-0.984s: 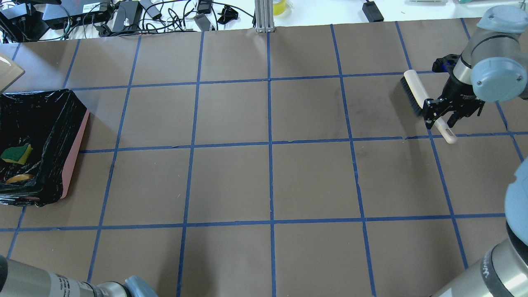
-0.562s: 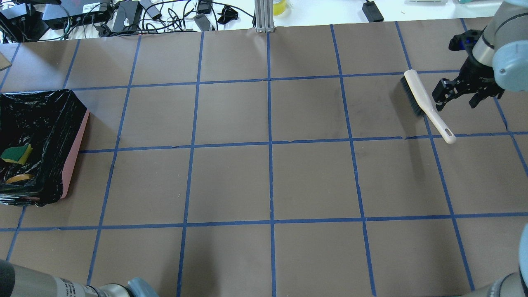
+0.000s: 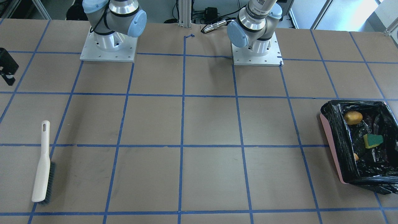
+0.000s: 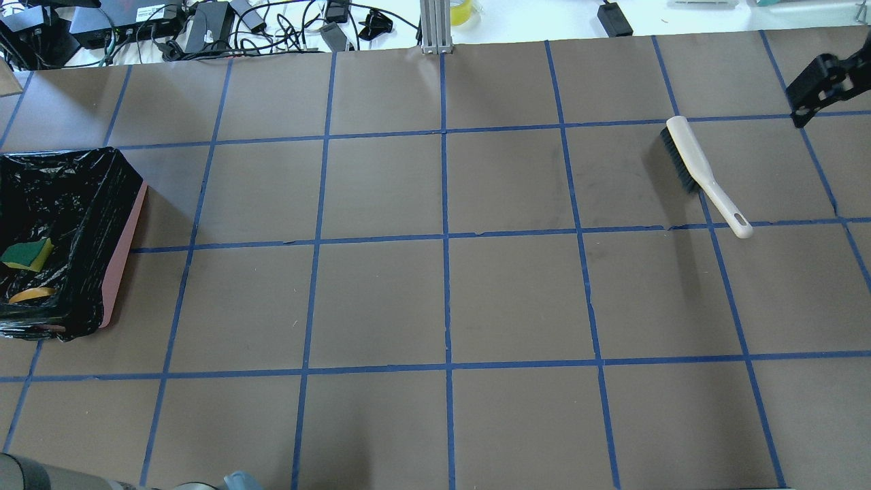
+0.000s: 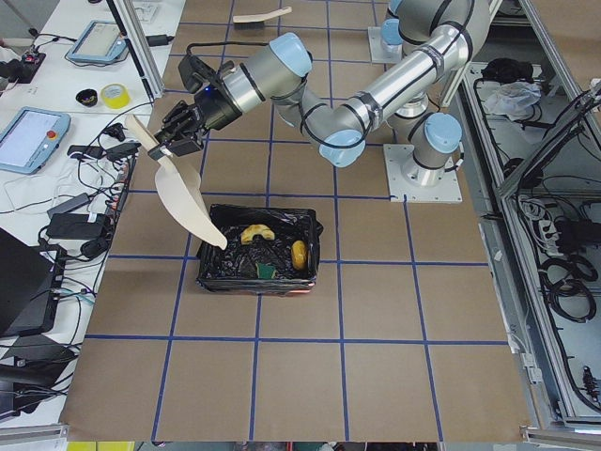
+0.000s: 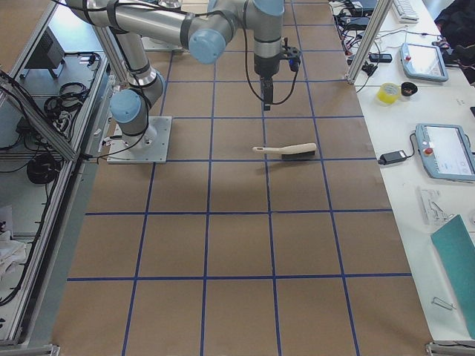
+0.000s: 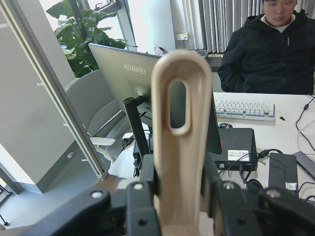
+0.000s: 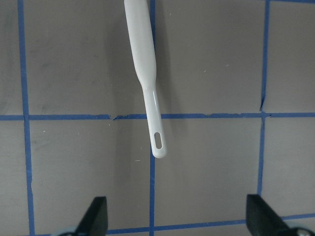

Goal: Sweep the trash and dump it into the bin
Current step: 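Raise the emptied dustpan from the bin with the left gripper while the right rises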

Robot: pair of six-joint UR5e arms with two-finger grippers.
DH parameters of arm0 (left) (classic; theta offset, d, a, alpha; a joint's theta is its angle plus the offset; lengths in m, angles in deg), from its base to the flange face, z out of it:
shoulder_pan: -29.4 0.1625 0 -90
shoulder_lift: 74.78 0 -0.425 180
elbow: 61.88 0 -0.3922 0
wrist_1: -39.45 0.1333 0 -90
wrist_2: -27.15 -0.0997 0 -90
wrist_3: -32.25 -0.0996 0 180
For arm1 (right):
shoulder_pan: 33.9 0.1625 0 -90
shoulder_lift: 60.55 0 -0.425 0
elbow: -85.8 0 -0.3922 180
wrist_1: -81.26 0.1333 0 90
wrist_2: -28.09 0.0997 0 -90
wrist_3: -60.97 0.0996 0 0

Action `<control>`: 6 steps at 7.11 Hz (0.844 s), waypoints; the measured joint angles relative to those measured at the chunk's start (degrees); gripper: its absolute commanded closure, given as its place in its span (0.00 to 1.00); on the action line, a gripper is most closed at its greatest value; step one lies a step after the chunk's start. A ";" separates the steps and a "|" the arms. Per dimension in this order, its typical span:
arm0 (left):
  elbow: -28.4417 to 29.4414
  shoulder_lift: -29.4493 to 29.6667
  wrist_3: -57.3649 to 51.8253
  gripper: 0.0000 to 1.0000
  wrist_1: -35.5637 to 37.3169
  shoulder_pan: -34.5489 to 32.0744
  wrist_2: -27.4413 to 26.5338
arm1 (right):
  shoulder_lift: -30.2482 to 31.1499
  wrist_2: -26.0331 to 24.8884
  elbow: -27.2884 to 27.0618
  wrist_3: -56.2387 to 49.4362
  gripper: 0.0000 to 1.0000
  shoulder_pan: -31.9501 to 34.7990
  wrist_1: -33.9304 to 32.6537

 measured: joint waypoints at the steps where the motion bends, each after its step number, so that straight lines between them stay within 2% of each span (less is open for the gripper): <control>1: -0.07 0.27 -0.09 1.00 -0.04 -0.22 -1.08 | 0.40 2.82 3.32 2.44 0.00 0.16 1.66; 2: -0.02 0.99 1.02 1.00 -0.25 -0.31 -2.57 | 0.45 6.70 4.83 6.59 0.00 0.54 2.71; 3: 0.05 1.59 4.30 1.00 -1.10 -0.36 -3.90 | 0.46 8.37 5.49 9.74 0.00 1.79 3.73; 6: 0.51 2.26 19.79 1.00 -9.92 -1.15 -6.00 | 0.53 5.24 5.77 20.49 0.00 11.65 5.35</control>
